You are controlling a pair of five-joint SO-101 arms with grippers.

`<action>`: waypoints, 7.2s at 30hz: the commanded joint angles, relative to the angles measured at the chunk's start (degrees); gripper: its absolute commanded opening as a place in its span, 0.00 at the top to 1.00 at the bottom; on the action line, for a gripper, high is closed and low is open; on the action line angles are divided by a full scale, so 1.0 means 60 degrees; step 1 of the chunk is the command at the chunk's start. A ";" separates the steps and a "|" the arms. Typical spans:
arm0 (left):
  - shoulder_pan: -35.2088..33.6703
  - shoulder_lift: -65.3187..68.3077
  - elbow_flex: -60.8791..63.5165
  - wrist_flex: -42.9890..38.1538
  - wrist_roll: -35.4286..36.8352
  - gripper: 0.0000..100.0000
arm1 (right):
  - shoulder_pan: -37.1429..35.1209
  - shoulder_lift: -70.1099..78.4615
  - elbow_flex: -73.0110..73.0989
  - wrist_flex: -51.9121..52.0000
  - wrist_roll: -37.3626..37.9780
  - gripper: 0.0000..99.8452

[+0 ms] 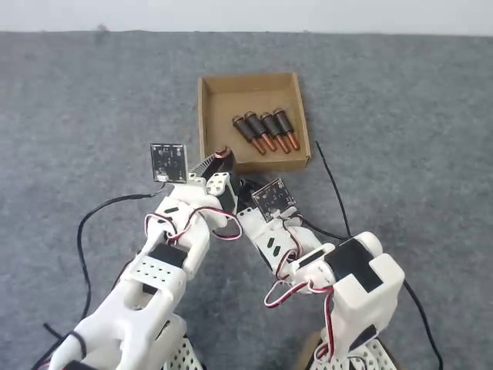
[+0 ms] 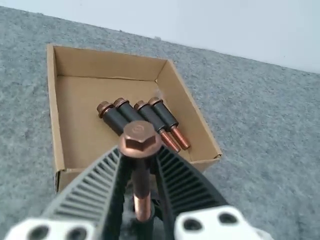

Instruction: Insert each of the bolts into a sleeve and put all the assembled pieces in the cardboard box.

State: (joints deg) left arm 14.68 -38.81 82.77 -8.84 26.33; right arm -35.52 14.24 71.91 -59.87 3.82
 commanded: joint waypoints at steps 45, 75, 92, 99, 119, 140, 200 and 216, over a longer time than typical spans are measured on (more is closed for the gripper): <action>0.0264 0.1568 -0.0813 0.0806 0.0029 0.99 | 0.0505 -0.1429 0.0161 -0.0403 0.0161 0.99; 0.0352 0.1231 -0.1223 0.2535 0.0044 0.68 | 0.0828 -0.1414 -0.0059 -0.0374 0.0103 0.99; -0.1143 -0.4703 -0.0960 0.7707 0.0073 0.69 | 0.0755 -0.0535 -0.0601 -0.0403 0.0176 0.99; -0.2066 -0.4381 -0.0960 0.7795 0.0073 0.98 | 0.0740 -0.0447 -0.0542 -0.0476 0.0147 0.99; -0.3385 0.0059 -0.1502 0.9055 -0.1641 0.99 | 0.0901 -0.2103 0.1099 -0.0388 0.3238 0.99; -0.3311 0.0557 -0.1502 1.0359 -0.4264 0.99 | 0.2410 -0.8667 -0.0015 1.0088 0.3209 0.99; -0.3370 0.0571 -0.2205 1.0154 -0.5026 0.99 | 0.3509 0.1194 -1.6513 2.1179 0.1582 0.99; -0.3385 -0.4615 0.0315 0.9656 -0.5026 0.99 | 0.3758 -0.1194 -1.6132 2.4886 0.1553 0.99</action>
State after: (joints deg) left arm -5.27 -53.32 81.45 49.80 -3.65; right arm -14.68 13.27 -24.00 88.97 13.93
